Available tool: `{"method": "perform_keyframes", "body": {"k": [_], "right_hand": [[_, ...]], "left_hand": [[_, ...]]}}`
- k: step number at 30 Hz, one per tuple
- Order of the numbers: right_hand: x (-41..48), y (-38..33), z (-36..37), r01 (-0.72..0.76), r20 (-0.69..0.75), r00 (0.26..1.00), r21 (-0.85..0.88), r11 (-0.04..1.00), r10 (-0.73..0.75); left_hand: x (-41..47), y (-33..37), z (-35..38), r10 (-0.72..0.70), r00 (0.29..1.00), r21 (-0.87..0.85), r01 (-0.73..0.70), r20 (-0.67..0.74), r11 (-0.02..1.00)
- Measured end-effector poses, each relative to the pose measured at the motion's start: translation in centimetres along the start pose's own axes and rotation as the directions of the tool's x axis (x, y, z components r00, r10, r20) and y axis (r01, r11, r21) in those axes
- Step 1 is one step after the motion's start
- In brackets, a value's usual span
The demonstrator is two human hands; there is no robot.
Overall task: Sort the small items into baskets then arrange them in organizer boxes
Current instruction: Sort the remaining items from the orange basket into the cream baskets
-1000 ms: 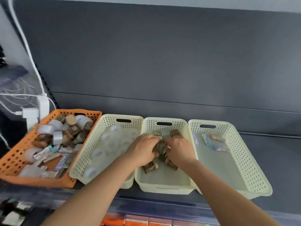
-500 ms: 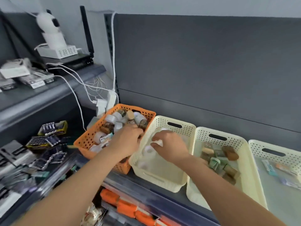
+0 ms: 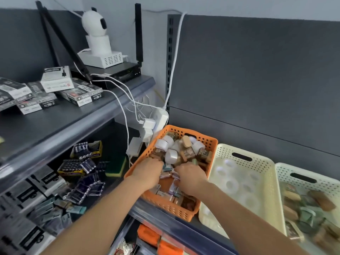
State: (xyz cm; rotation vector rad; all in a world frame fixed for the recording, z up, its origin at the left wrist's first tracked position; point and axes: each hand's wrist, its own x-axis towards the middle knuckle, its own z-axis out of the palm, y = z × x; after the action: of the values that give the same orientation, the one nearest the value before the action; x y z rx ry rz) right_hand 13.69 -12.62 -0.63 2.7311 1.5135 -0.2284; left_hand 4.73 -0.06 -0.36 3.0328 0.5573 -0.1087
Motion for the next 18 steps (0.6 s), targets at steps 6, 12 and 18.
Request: {"method": "perform_keyframes", "body": {"k": [6,12,18], "right_hand": [[1.6,-1.3,0.8,-0.05,0.008,0.999,-0.059,0.997,0.051],[2.6,-2.0,1.4,0.013,-0.038,0.999,-0.192,0.981,-0.02],[3.1,-1.6,1.6,0.02,-0.015,1.0,-0.123,0.992,-0.022]], "left_hand": [[1.6,-0.3,1.2,0.053,0.998,0.198,-0.056,0.022,0.979],[1.8,-0.4,1.6,0.053,0.998,0.245,-0.06,0.038,0.968],[1.1,-0.6,1.4,0.021,0.999,0.178,-0.026,0.029,0.984]]}}
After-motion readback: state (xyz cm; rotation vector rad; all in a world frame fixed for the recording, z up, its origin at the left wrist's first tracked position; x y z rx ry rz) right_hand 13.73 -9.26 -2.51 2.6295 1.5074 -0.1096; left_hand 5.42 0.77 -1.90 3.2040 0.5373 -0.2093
